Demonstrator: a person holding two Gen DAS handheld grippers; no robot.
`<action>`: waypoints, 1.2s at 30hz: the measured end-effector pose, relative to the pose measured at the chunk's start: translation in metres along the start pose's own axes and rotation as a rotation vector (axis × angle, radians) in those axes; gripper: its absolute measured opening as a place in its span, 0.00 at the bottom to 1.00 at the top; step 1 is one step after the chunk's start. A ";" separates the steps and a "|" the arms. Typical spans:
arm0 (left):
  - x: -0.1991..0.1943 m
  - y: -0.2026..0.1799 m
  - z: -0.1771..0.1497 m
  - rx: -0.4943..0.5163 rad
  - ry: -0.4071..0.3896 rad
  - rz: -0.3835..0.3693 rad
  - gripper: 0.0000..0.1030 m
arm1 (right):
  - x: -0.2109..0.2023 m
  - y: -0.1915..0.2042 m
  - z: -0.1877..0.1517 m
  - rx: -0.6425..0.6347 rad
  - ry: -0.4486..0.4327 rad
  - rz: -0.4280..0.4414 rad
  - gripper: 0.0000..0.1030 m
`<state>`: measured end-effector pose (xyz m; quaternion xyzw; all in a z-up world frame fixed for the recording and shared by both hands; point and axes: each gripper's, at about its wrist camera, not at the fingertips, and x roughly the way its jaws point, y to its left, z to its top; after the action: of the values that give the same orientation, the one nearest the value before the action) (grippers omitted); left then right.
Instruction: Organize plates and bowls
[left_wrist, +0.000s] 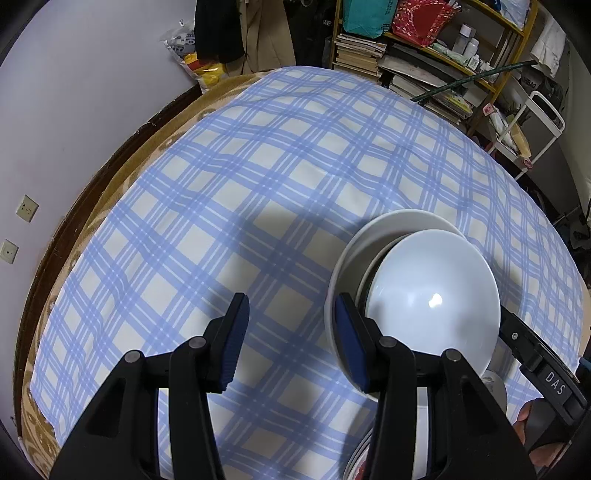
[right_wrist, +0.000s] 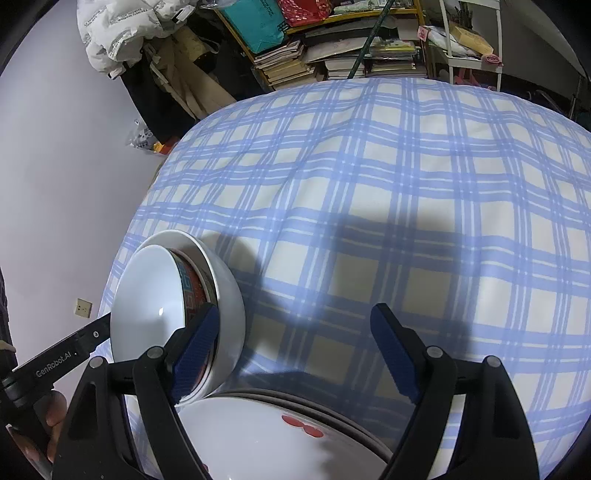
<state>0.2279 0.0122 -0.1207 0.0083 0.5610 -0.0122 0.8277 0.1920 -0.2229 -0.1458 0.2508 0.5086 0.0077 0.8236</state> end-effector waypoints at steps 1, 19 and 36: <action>0.000 0.000 0.000 0.001 0.000 0.000 0.46 | 0.000 0.000 0.000 0.000 0.001 0.001 0.86; 0.001 0.000 0.000 0.004 0.002 0.002 0.46 | 0.000 -0.001 0.001 0.003 0.005 0.003 0.86; -0.004 -0.005 -0.001 0.054 -0.007 0.038 0.46 | -0.001 0.012 0.008 -0.038 0.030 0.025 0.58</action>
<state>0.2256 0.0071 -0.1175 0.0413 0.5572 -0.0113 0.8293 0.2018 -0.2158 -0.1372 0.2412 0.5177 0.0315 0.8203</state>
